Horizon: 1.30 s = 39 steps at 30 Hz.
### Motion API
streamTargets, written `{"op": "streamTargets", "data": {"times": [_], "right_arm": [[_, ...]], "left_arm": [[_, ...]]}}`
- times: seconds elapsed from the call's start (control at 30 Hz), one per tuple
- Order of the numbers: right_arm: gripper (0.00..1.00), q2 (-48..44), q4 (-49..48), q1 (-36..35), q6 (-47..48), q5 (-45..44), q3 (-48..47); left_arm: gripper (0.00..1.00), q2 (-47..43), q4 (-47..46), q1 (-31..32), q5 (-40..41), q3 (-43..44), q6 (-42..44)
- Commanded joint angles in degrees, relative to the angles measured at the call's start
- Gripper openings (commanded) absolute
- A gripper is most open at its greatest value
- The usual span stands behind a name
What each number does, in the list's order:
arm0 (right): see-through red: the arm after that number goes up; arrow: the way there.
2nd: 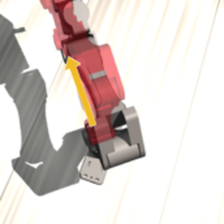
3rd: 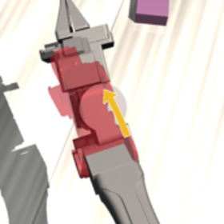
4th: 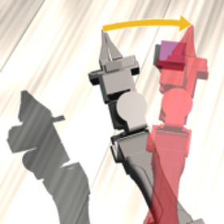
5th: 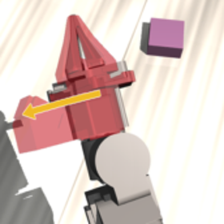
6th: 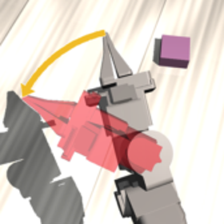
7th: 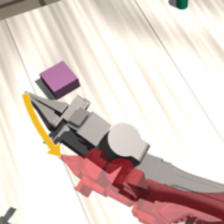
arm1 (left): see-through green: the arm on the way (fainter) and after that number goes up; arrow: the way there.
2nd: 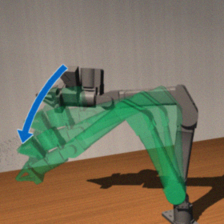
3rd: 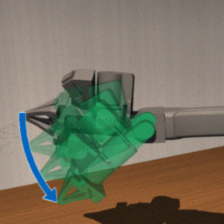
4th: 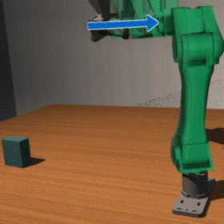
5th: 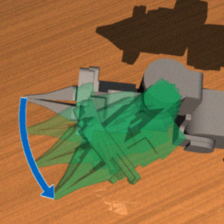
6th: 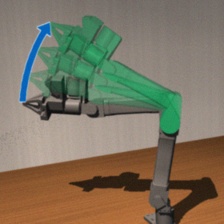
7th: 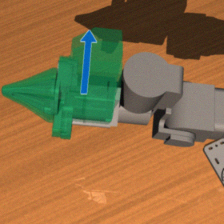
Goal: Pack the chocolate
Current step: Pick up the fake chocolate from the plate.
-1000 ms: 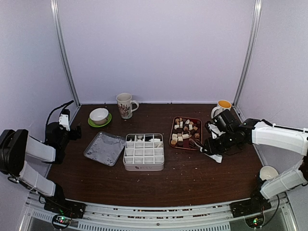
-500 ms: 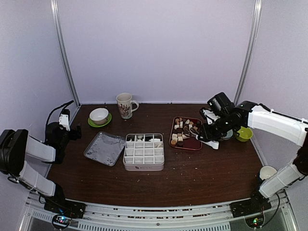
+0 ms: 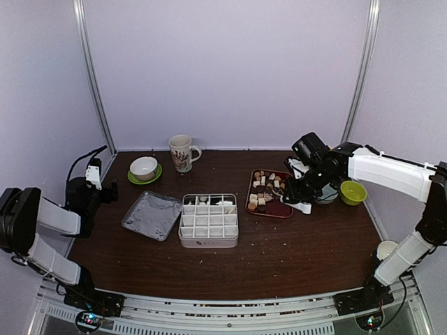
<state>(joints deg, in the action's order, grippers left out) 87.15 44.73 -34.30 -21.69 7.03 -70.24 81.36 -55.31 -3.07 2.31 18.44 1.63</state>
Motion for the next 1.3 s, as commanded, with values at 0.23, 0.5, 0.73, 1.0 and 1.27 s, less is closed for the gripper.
{"op": "streamTargets", "data": {"times": [0.23,0.5,0.73,1.0,1.27], "right_arm": [[0.37,1.38,-2.06,-0.83,-4.63,-1.43,-1.37],[0.37,2.19,-1.51,-1.60,-5.83,-1.82,-2.59],[0.37,2.76,-0.61,-2.17,-5.96,-1.97,-3.67],[0.37,2.29,0.51,-2.78,-6.10,-1.88,-3.60],[0.36,2.18,0.05,-3.53,-6.58,-2.24,-2.95]], "left_arm": [[0.98,0.29,-1.48,-0.39,-0.61,1.08,0.15],[0.98,0.29,-1.55,-0.44,-0.64,1.08,0.15],[0.98,0.22,-1.62,-0.44,-0.64,0.99,0.12],[0.98,0.02,-4.38,-0.44,-4.56,-0.56,1.71],[0.98,-0.03,-5.36,-0.42,-5.04,-1.13,1.68]]}}
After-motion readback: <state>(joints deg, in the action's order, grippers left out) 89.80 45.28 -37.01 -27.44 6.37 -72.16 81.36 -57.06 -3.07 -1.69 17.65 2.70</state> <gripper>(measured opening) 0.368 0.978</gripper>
